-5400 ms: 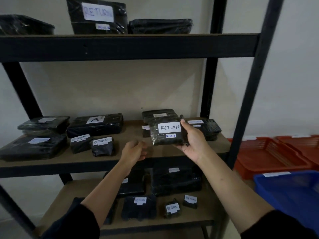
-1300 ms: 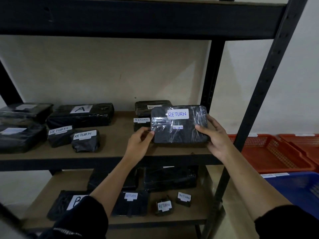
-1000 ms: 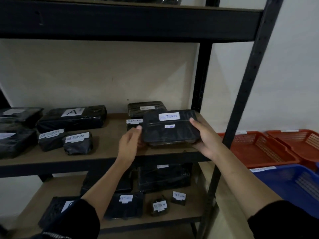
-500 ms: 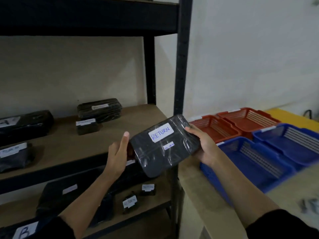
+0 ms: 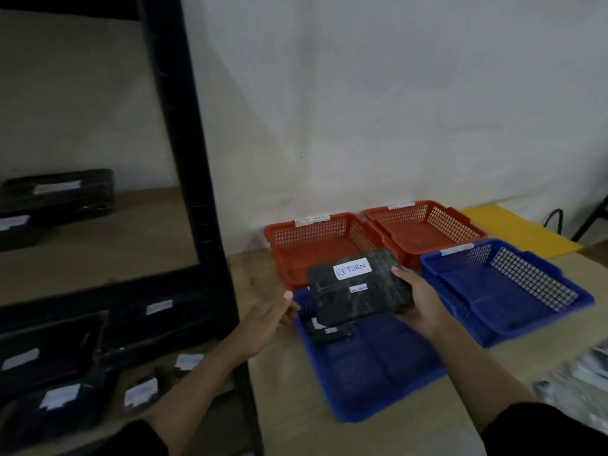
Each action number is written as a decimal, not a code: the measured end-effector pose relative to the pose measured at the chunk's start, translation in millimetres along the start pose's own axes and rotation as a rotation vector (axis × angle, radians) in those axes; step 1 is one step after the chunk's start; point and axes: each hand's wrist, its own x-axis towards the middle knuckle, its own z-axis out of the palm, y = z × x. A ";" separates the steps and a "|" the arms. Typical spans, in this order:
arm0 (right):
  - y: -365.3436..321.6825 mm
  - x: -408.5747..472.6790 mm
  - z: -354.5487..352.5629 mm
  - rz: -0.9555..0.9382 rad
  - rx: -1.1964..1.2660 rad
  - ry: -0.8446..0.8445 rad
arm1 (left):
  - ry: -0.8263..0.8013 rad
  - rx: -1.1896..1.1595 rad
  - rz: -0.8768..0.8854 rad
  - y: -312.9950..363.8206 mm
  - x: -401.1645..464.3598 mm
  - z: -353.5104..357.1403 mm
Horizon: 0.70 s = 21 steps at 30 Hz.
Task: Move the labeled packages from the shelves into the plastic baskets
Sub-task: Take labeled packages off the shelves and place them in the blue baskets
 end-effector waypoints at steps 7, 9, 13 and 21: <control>1.5 103.0 -74.3 0.140 -0.201 0.183 | 0.113 0.019 -0.125 -15.5 42.9 84.6; 5.7 123.1 -84.7 0.180 -0.257 0.192 | 0.121 0.073 -0.145 -24.2 51.0 97.9; 4.4 143.1 -89.6 0.143 -0.290 0.147 | 0.170 0.284 -0.113 -32.5 65.6 111.8; 36.6 127.2 -87.3 -0.219 -0.916 0.175 | 0.071 0.297 -0.243 -33.3 75.8 146.9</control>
